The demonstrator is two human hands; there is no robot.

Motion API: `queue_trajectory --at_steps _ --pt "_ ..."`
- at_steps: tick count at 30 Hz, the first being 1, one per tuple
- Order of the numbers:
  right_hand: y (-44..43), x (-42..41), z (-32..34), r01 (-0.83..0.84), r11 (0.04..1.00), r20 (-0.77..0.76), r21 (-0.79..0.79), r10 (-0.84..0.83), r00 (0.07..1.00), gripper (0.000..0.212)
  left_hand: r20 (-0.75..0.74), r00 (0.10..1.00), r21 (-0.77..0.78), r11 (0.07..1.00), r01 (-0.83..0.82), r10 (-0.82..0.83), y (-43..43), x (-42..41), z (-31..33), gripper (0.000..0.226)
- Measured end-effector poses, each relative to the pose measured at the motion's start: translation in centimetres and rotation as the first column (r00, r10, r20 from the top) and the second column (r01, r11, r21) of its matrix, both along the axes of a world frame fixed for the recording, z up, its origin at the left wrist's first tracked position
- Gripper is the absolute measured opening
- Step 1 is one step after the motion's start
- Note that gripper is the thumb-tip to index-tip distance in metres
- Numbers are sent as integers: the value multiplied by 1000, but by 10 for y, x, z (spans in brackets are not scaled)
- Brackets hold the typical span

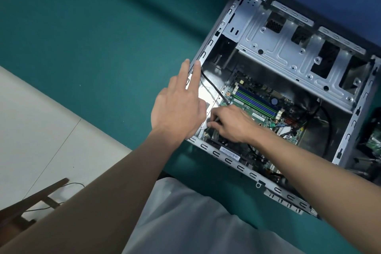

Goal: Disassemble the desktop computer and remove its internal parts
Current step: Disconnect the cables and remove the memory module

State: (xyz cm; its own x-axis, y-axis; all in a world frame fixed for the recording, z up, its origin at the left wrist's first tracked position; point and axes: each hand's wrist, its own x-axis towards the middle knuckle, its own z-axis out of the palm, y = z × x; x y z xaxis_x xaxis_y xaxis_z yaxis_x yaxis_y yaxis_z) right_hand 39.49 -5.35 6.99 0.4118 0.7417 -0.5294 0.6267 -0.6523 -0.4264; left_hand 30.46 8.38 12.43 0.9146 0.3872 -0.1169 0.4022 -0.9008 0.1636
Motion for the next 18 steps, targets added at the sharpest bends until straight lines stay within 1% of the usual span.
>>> queue_trajectory --at_steps 1,3,5,6,7,9,14,18 --pt "1 -1 3 -18 1000 17 -15 18 1000 15 2 1000 1 1000 -3 3 0 0 0 71" --pt "3 -4 9 -104 993 91 -57 109 990 18 3 1000 0 1000 -7 7 0 -1 -1 71" --pt "5 -7 15 -188 977 168 -101 203 965 30 8 1000 -8 1000 -11 11 -1 0 -1 71" --pt "7 -8 19 -209 972 179 -110 226 958 37 11 1000 -11 1000 -12 12 -1 0 -1 71" --pt "8 -9 23 -216 970 171 -114 233 957 43 13 1000 -11 1000 -11 11 -1 -1 -1 71" --pt "11 -9 28 -213 966 136 -144 233 963 46 16 1000 -9 1000 -7 7 -1 0 -1 71" --pt "14 -15 34 -164 969 89 -184 182 979 33 21 1000 0 1000 -13 13 -1 0 -1 71" --pt "14 -10 37 -237 950 30 -203 248 968 35 23 1000 -4 1000 -16 16 -1 0 -2 71"
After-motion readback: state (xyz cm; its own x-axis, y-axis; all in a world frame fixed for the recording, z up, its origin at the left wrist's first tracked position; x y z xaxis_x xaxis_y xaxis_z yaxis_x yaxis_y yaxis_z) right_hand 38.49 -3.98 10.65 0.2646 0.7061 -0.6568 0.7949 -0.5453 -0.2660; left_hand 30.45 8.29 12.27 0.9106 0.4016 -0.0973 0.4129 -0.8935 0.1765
